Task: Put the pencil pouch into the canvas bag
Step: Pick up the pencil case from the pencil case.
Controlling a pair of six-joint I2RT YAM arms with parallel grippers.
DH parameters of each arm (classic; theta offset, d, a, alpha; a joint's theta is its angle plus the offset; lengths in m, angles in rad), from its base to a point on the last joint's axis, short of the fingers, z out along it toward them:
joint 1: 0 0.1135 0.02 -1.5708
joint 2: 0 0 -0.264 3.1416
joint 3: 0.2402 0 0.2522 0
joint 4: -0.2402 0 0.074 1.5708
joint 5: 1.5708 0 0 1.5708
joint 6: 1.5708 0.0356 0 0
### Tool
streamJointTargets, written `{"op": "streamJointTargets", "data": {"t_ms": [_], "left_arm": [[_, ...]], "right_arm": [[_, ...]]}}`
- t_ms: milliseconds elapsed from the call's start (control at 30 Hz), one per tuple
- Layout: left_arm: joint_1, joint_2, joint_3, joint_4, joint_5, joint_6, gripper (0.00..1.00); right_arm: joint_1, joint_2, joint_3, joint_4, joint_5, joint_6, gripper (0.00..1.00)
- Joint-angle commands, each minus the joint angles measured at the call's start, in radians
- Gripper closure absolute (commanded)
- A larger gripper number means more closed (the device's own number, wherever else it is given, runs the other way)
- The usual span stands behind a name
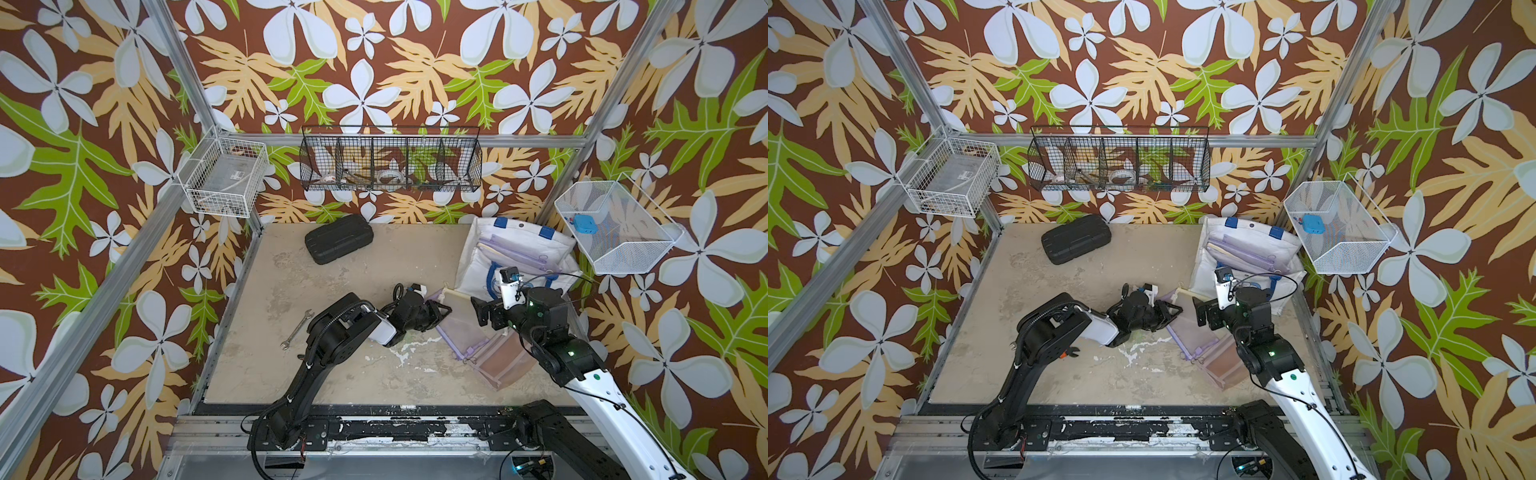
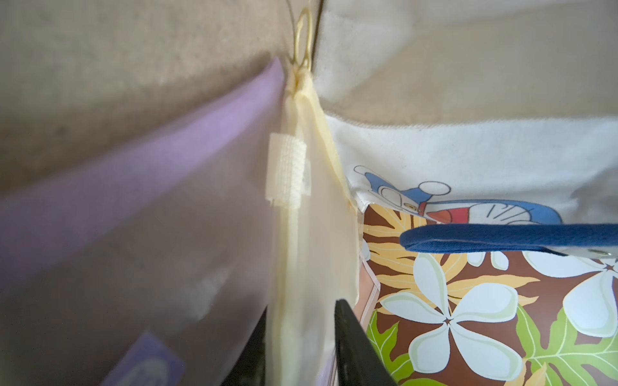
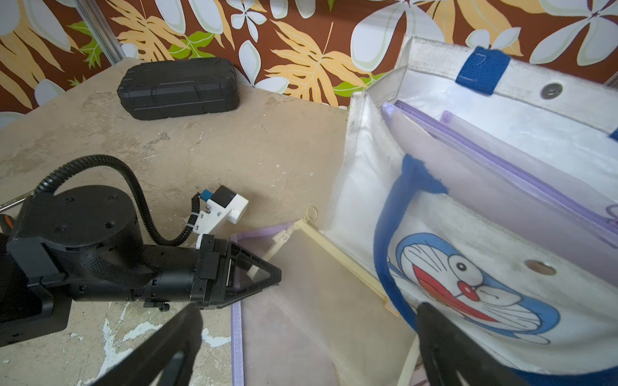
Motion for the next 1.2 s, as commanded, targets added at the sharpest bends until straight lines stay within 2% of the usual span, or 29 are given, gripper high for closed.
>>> {"op": "streamJointTargets", "data": {"t_ms": [0, 133, 267, 433, 567, 667, 767, 867, 967, 1067, 1167], "left_arm": [[0.006, 0.007, 0.012, 0.041, -0.012, -0.007, 0.74], [0.019, -0.015, -0.007, 0.031, 0.007, 0.034, 0.87], [0.023, -0.082, -0.028, -0.066, 0.037, 0.135, 1.0], [0.038, -0.248, -0.128, -0.206, 0.025, 0.291, 1.0], [0.063, -0.444, -0.242, -0.292, 0.054, 0.477, 1.0], [0.069, -0.605, -0.276, -0.435, 0.08, 0.695, 1.0], [0.069, -0.795, -0.243, -0.711, 0.024, 0.904, 1.0], [0.069, -0.987, -0.224, -0.893, -0.033, 1.042, 1.0], [0.069, -1.156, -0.226, -0.992, -0.062, 1.149, 1.0], [0.069, -1.328, -0.305, -0.968, 0.018, 1.262, 1.0], [0.07, -1.47, -0.364, -0.952, 0.074, 1.317, 1.0]], "right_arm": [[0.0, 0.006, -0.004, 0.042, -0.012, 0.019, 0.0], [0.0, 0.015, -0.002, 0.043, -0.012, 0.013, 0.0], [0.0, 0.028, 0.007, 0.04, -0.002, 0.003, 0.0], [0.0, 0.021, 0.012, 0.055, -0.045, 0.024, 0.0], [0.0, 0.027, 0.027, 0.058, -0.117, 0.036, 0.0], [0.0, 0.041, 0.052, 0.071, -0.21, 0.028, 0.0], [0.0, 0.052, 0.081, 0.11, -0.318, 0.008, 0.0], [0.0, 0.088, 0.112, 0.173, -0.497, -0.017, 0.0], [0.0, 0.144, 0.145, 0.244, -0.719, -0.03, 0.0], [0.004, 0.196, 0.181, 0.25, -0.87, -0.061, 0.0], [0.045, 0.194, 0.191, 0.214, -0.884, -0.126, 0.01]]}}
